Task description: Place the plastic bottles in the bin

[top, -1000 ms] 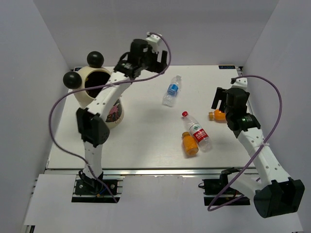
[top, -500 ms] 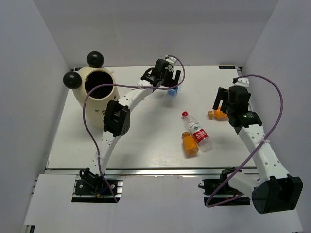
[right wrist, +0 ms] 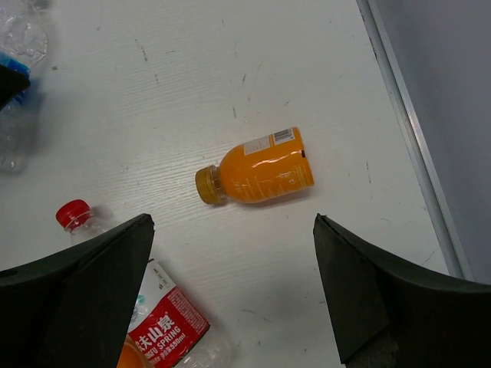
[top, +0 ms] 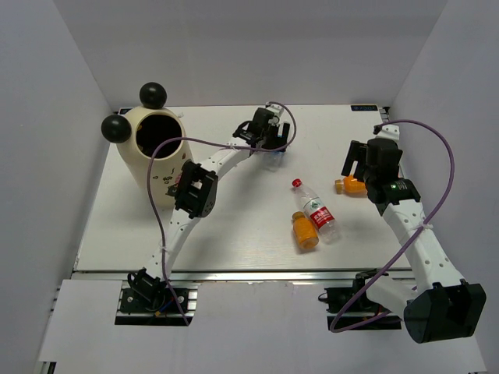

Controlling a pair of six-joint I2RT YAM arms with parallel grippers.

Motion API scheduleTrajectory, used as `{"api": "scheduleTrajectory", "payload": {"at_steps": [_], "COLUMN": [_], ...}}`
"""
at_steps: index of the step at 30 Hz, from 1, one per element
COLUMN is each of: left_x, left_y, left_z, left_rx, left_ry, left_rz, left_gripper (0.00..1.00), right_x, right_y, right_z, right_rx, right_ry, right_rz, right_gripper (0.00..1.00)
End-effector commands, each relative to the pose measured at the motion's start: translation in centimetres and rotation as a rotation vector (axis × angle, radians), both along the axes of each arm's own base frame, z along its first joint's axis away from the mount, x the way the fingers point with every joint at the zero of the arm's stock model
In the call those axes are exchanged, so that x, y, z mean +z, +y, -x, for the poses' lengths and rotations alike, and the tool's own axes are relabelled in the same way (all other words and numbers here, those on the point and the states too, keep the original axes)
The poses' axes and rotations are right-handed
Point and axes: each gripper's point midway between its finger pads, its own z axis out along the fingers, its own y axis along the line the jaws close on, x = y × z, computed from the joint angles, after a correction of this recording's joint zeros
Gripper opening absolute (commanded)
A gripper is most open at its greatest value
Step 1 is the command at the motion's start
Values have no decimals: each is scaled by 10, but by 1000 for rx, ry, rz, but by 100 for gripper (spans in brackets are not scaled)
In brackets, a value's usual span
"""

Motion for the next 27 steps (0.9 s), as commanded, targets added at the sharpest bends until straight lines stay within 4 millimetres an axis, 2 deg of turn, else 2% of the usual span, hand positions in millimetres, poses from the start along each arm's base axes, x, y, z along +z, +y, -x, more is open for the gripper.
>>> {"api": "scheduleTrajectory", "payload": {"at_steps": [1, 3, 4, 5, 7, 8, 10, 11, 13, 14, 15, 16, 17, 18, 20, 21, 22, 23, 24, 25, 26, 27], "left_x": [30, 32, 38, 42, 58, 81, 102, 131, 158, 196, 202, 216, 274, 260, 289, 321, 336, 353, 383, 381, 381, 397], "left_y": [-14, -14, -15, -14, -15, -14, -10, -6, 0, 7, 12, 17, 31, 42, 66, 86, 106, 115, 135, 159, 174, 191], "left_z": [1, 2, 2, 2, 1, 1, 0, 0, 3, 8, 13, 19, 31, 41, 58, 82, 88, 100, 120, 119, 122, 132], "left_rx": [-5, -1, 1, 1, -4, -5, -4, 8, -1, -10, -14, -26, -30, -45, -54, -47, -25, -57, -42, -12, 0, 25], "left_ry": [-46, -43, -49, -53, -91, -124, -174, -220, -276, -344, -364, -396, -511, -508, -603, -694, -740, -793, -850, -850, -841, -873], "left_rz": [39, 45, 52, 56, 73, 93, 93, 104, 95, 97, 80, 68, 91, 43, 33, 71, 75, 92, 109, 81, 61, 58], "left_gripper": [96, 88, 65, 55, 43, 38, 34, 32, 27, 24, 20, 17, 16, 16, 16, 18, 19, 19, 20, 20, 20, 20], "right_x": [13, 11, 11, 11, 13, 14, 16, 16, 17, 16, 15, 17, 16, 17, 17, 17, 17, 18, 16, 16, 15, 14], "right_y": [2, 2, 1, 1, 0, 0, -1, -1, 1, 2, 4, 8, 9, 11, 11, 11, 11, 11, 11, 12, 12, 13], "right_z": [-7, -6, -6, -5, -6, -6, -6, -6, -8, -8, -9, -10, -11, -12, -12, -12, -12, -12, -12, -12, -12, -13], "right_rx": [8, 9, 6, 4, 2, 3, 5, 4, 14, 21, 28, 45, 51, 58, 60, 61, 61, 62, 64, 67, 67, 73], "right_ry": [-36, -31, -31, -31, -41, -46, -55, -60, -74, -75, -77, -82, -80, -79, -82, -85, -87, -92, -89, -89, -89, -87], "right_rz": [-13, -10, -7, -4, 0, 1, 3, 1, -3, -6, -13, -21, -25, -30, -29, -28, -28, -30, -30, -33, -33, -36], "right_gripper": [89, 89, 89, 89, 89, 89, 89, 89, 89, 89, 89, 89, 89, 89, 89, 89, 89, 89, 89, 89, 89, 89]}}
